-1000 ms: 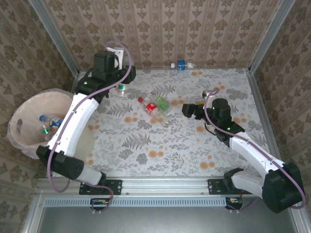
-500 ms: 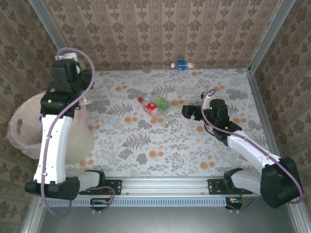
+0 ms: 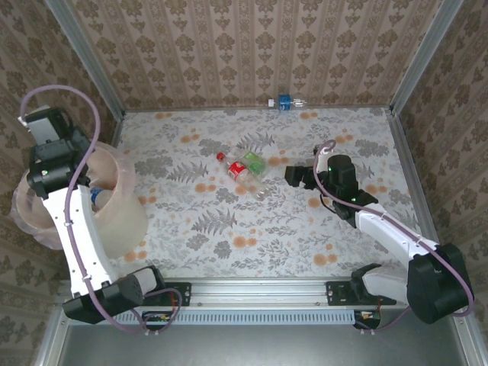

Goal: Put the plastic bottles in the bin

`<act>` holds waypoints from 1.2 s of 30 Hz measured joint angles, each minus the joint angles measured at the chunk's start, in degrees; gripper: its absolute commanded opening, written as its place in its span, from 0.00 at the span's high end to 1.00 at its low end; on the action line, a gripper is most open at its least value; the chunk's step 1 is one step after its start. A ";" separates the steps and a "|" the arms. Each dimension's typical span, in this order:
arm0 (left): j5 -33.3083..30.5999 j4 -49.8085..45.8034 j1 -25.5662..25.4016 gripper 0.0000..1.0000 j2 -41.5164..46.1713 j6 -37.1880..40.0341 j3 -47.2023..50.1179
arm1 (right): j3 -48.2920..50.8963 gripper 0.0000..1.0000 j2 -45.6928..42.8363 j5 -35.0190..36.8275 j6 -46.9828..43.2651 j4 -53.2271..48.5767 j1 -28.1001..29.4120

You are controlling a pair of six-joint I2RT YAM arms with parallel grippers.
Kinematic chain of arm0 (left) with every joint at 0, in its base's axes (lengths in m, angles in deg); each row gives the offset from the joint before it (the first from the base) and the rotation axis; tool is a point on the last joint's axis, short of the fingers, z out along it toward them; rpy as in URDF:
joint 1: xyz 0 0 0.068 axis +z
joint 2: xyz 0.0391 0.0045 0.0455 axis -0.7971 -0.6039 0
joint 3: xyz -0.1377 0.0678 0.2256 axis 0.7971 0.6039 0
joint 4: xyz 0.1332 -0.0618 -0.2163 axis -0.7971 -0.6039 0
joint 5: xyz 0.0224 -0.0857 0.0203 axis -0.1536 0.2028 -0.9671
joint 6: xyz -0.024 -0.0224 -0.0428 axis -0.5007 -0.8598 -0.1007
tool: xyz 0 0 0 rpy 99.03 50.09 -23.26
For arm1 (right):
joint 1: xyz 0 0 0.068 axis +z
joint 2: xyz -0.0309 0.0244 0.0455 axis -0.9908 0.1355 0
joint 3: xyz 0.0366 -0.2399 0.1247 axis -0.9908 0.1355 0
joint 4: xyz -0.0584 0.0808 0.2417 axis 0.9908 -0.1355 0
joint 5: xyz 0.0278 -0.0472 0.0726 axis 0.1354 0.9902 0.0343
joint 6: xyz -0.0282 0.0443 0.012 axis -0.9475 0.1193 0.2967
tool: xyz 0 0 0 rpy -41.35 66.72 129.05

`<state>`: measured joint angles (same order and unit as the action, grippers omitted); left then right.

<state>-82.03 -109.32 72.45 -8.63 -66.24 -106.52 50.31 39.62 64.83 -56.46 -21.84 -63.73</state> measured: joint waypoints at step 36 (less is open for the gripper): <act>0.39 7.17 -25.73 0.00 1.84 -6.88 5.99 | -12.20 0.00 15.47 -3.17 1.40 -4.96 0.00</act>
<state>-81.63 -102.15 46.72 -6.80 -73.13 -100.53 38.11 55.10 61.66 -55.06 -26.81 -63.73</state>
